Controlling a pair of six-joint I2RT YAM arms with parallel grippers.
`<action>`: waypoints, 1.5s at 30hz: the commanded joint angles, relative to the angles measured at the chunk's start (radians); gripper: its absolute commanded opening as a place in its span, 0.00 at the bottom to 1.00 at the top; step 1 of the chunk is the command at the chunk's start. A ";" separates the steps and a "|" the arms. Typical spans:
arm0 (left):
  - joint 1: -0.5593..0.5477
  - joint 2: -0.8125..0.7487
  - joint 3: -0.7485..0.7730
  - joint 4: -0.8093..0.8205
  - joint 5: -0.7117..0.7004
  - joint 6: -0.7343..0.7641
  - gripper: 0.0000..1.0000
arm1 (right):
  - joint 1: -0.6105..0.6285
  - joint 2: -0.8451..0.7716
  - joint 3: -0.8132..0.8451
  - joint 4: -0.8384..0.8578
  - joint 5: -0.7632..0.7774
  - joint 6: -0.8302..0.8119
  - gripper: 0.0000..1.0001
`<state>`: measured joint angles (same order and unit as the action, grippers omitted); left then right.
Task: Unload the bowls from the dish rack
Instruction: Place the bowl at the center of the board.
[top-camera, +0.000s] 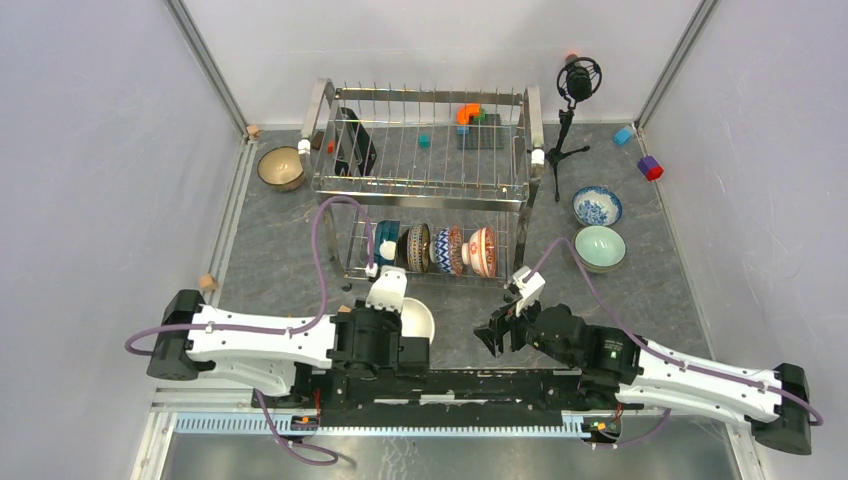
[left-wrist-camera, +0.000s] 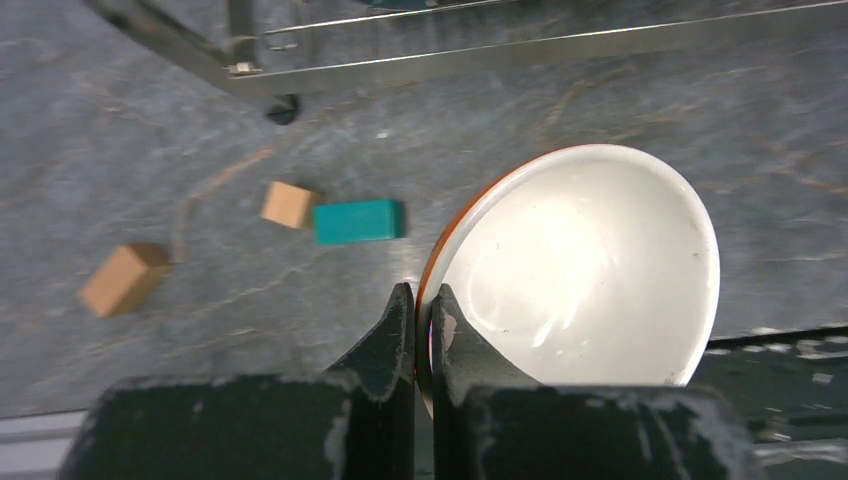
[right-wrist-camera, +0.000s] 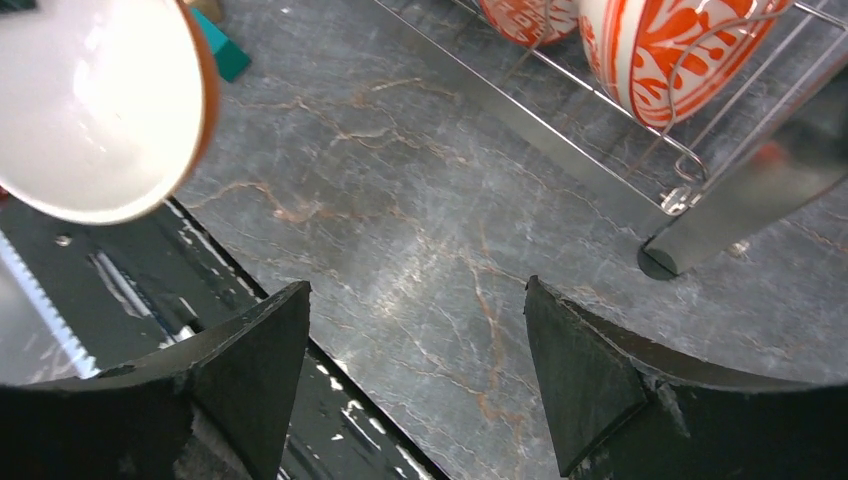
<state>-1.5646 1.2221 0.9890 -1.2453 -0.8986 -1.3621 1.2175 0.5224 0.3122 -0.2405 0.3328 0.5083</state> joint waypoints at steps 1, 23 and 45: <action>0.068 0.006 0.030 -0.189 -0.073 0.097 0.02 | 0.005 -0.004 -0.019 -0.005 0.045 -0.021 0.83; 0.536 -0.165 0.251 -0.333 -0.167 0.443 0.02 | 0.005 -0.007 -0.051 0.042 0.014 -0.014 0.82; 1.067 -0.173 0.309 -0.005 -0.181 0.890 0.02 | 0.005 0.012 -0.073 0.123 -0.056 -0.019 0.81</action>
<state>-0.6018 1.0634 1.3079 -1.4796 -1.1004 -0.6361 1.2175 0.5316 0.2550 -0.1928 0.3023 0.4915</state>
